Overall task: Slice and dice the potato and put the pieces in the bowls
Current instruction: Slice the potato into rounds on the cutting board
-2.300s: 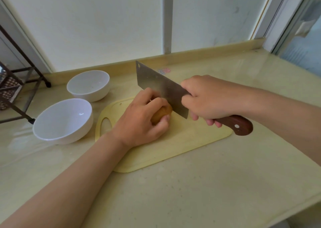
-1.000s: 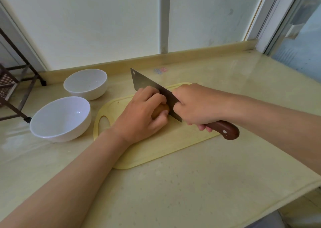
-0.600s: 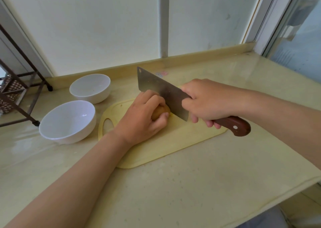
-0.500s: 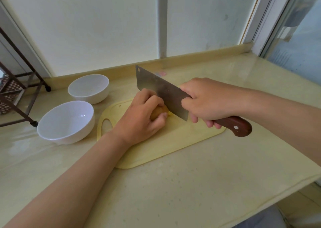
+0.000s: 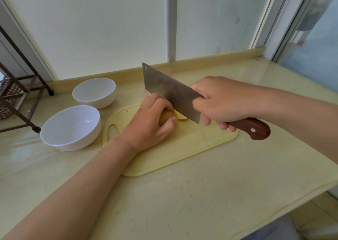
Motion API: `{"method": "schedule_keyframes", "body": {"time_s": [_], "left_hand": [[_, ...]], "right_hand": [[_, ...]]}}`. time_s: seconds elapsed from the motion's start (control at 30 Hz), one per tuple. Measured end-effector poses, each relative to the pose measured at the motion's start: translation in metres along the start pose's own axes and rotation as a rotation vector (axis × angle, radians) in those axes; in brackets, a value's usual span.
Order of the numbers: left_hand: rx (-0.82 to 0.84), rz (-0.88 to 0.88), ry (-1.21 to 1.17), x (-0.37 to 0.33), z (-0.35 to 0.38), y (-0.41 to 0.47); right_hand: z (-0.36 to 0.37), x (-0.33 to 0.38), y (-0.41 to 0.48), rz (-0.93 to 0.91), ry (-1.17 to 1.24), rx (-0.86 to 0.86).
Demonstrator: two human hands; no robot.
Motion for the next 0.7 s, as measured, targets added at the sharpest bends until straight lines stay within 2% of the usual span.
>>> {"method": "schedule_keyframes", "body": {"time_s": [0.7], "left_hand": [[0.027,-0.017,-0.024,-0.0005,-0.0013,-0.0016]], "right_hand": [[0.0043,0.0065,-0.0026,0.002,-0.111,0.030]]}}
Point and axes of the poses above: each hand's wrist, its own y-axis towards the middle knuckle, its own z-axis out of the palm, x = y × z, the point moved 6 cm from there along y, towards the middle knuckle
